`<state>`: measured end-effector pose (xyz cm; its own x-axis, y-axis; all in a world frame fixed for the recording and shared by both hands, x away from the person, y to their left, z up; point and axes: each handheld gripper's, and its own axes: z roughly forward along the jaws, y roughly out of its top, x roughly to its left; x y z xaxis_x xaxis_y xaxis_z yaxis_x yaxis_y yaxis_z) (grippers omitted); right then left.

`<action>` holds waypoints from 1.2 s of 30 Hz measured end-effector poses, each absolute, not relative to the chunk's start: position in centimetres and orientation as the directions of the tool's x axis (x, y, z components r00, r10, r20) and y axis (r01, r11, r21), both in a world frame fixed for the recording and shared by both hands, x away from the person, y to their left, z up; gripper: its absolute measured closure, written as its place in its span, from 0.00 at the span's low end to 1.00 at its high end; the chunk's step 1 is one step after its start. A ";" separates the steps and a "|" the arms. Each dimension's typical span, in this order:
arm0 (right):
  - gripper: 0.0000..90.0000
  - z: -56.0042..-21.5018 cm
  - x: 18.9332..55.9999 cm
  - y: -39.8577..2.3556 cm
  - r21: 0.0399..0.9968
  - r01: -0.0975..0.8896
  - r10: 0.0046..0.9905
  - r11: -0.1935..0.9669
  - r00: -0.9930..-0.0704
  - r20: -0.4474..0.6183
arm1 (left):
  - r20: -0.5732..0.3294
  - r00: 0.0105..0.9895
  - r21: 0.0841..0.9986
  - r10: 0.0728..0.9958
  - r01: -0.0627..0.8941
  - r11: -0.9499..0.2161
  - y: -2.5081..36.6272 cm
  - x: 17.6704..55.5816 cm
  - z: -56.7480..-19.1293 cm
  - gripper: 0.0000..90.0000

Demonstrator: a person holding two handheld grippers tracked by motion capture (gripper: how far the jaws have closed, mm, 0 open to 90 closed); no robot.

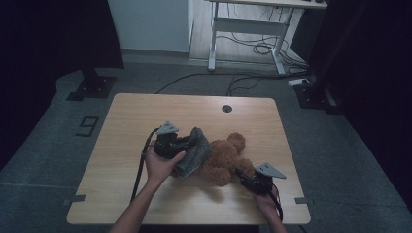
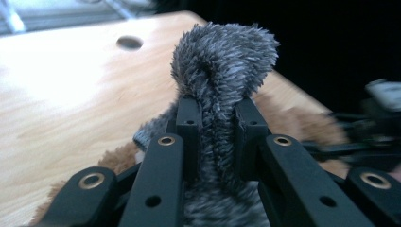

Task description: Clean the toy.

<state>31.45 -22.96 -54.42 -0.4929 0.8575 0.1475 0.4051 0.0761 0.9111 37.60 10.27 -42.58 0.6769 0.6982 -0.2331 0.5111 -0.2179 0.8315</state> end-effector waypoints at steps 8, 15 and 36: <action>0.58 -54.4 31.3 -22.6 0.913 0.399 0.849 0.089 -0.510 0.140 | -0.343 0.506 0.754 0.791 0.650 -0.089 15.6 40.3 -46.8 0.84; 0.59 -54.7 31.4 -22.5 0.899 0.424 0.840 0.107 -0.523 0.147 | -0.414 0.429 0.684 0.803 0.728 -0.037 18.5 39.5 -51.2 0.84; 0.55 -54.9 32.5 -22.5 0.885 0.455 0.852 0.100 -0.499 0.160 | -0.402 0.411 0.656 0.818 0.753 -0.056 18.0 42.2 -53.0 0.83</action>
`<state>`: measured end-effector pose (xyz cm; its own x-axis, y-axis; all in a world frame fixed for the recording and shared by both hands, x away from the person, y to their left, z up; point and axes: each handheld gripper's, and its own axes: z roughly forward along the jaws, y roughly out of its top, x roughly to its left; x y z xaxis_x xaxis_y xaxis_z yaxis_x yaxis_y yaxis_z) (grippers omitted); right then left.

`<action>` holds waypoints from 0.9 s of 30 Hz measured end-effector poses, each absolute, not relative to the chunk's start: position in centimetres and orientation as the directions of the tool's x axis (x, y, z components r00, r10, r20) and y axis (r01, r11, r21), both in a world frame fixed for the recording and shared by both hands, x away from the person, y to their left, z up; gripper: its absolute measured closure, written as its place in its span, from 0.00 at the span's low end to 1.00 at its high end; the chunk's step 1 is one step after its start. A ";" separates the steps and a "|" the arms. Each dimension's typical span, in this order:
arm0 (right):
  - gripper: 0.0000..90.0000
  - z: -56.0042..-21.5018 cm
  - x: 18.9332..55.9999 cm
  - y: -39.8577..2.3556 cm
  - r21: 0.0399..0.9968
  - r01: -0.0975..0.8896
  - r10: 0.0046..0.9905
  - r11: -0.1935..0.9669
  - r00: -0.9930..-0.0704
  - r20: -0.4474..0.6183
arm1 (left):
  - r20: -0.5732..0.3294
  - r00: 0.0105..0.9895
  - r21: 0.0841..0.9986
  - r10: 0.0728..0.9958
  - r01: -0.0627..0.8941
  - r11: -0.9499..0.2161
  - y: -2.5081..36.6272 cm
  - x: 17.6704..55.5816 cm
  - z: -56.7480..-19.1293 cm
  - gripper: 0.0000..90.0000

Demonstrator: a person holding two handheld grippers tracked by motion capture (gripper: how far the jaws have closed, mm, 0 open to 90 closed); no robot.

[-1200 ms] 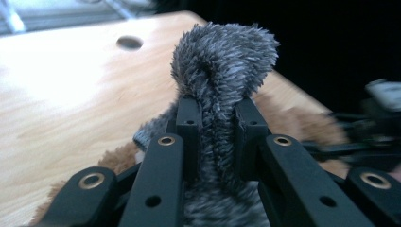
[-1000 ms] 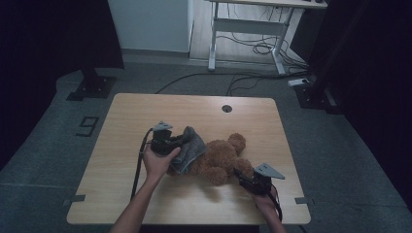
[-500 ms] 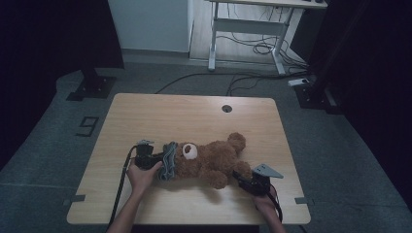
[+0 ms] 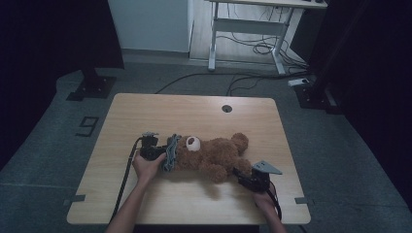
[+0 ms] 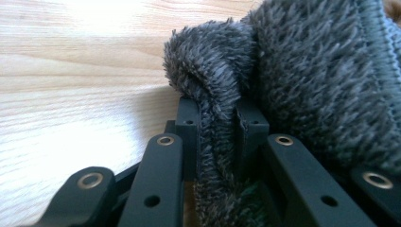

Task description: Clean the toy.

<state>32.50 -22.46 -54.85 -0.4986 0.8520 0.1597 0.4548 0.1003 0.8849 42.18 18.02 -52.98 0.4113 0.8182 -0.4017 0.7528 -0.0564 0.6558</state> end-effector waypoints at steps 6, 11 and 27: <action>0.41 -54.6 32.1 -23.2 0.895 0.436 0.854 0.090 -0.496 0.156 | -0.346 0.426 0.691 0.836 0.719 -0.080 20.3 39.4 -51.8 0.82; 0.30 -54.5 31.8 -24.0 0.897 0.438 0.855 0.060 -0.486 0.181 | -0.331 0.416 0.695 0.847 0.715 -0.080 22.7 37.4 -51.7 0.81; 0.20 -53.6 30.6 -25.2 0.916 0.400 0.841 0.042 -0.509 0.183 | -0.285 0.326 0.682 0.901 0.730 -0.048 29.7 32.5 -51.9 0.74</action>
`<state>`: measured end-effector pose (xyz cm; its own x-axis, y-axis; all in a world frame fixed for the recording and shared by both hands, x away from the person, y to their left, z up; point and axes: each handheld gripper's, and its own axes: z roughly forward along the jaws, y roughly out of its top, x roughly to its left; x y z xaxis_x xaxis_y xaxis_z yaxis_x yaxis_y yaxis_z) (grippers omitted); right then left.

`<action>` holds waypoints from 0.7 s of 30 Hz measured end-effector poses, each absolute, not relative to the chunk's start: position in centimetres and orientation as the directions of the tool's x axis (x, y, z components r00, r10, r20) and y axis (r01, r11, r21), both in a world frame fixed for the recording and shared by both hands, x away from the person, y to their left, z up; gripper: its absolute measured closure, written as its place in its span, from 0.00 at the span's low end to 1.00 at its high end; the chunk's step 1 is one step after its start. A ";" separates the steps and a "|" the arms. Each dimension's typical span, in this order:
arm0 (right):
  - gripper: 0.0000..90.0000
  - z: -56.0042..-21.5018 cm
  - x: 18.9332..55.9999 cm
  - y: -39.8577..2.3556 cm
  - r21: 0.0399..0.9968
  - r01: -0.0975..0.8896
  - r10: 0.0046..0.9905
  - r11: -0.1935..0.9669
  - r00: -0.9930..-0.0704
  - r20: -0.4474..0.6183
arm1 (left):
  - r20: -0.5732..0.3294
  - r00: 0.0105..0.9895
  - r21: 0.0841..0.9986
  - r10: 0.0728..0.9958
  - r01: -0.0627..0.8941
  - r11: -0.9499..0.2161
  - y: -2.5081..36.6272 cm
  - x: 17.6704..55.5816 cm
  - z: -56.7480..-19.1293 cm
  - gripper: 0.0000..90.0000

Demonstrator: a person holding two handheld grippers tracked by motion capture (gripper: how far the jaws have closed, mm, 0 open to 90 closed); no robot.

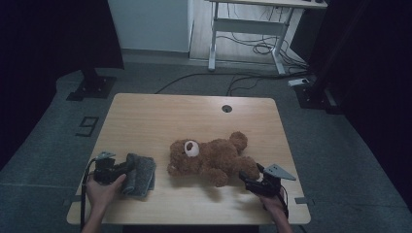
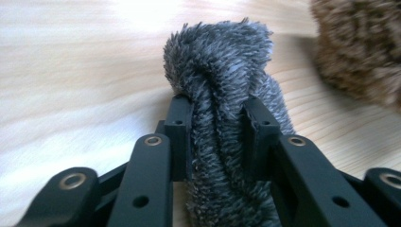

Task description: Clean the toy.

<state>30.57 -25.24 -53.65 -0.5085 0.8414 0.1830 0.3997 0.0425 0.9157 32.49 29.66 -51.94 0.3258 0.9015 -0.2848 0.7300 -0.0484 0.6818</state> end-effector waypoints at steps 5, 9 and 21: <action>0.19 -53.5 30.2 -25.7 0.922 0.387 0.835 0.033 -0.517 0.187 | -0.239 0.338 0.695 0.910 0.715 -0.083 29.6 32.5 -51.9 0.46; 0.20 -53.5 30.2 -25.7 0.924 0.382 0.833 0.033 -0.521 0.186 | -0.195 0.390 0.731 0.900 0.670 -0.132 29.2 32.6 -50.7 0.25; 0.18 -53.6 30.1 -25.9 0.927 0.373 0.839 0.030 -0.514 0.179 | -0.157 0.446 0.790 0.881 0.593 -0.159 28.0 30.9 -48.5 0.18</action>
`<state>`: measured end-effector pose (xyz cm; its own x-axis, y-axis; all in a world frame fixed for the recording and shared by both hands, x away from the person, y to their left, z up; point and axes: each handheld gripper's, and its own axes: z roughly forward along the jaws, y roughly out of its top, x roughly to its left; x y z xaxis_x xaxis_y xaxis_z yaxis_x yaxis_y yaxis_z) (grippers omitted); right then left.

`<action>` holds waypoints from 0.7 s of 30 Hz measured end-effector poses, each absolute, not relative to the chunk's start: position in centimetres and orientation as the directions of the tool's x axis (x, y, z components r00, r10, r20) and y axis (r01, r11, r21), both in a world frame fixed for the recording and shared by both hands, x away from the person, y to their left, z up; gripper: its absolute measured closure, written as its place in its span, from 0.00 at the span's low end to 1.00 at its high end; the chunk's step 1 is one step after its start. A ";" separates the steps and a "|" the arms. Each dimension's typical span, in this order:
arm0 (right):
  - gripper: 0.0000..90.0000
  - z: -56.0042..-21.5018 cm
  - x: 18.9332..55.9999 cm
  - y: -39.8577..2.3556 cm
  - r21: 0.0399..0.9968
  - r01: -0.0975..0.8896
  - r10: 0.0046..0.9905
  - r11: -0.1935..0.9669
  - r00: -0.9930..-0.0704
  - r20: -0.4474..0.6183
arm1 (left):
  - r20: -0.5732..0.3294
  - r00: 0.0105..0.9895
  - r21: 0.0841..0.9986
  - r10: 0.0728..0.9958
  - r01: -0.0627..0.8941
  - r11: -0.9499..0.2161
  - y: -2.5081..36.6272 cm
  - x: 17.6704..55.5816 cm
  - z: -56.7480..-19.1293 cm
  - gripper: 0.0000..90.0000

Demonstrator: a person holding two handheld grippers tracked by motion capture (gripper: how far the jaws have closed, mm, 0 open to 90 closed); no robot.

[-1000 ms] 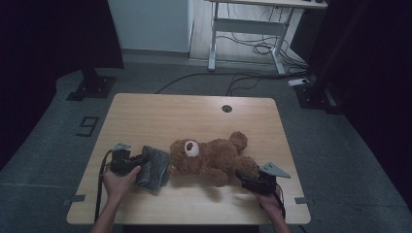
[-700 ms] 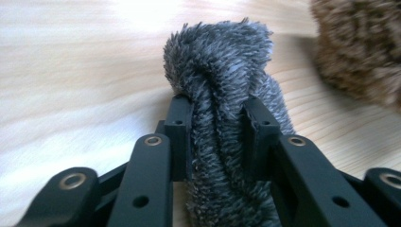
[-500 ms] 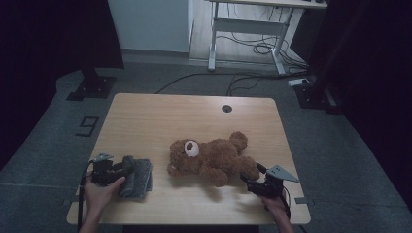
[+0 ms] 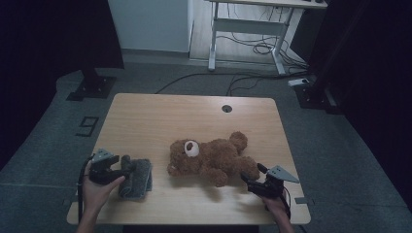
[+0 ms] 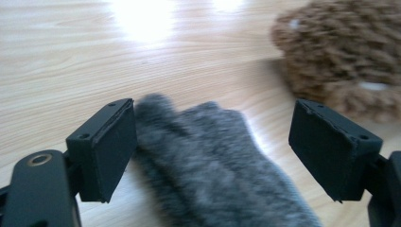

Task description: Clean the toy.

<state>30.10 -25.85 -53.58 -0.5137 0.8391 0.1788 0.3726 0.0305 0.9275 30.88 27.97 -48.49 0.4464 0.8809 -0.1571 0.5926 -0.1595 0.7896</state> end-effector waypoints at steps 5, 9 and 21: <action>0.18 -53.9 29.6 -25.7 0.927 0.372 0.834 0.058 -0.528 0.159 | -0.130 0.526 0.801 0.841 0.556 -0.224 25.7 29.9 -48.5 0.19; 0.18 -54.1 28.8 -25.7 0.924 0.375 0.832 0.069 -0.533 0.154 | -0.115 0.558 0.819 0.822 0.521 -0.239 24.4 28.7 -48.7 0.20; 0.18 -54.6 27.3 -27.2 0.913 0.395 0.832 0.106 -0.539 0.136 | -0.105 0.591 0.798 0.800 0.530 -0.287 23.3 26.6 -50.7 0.22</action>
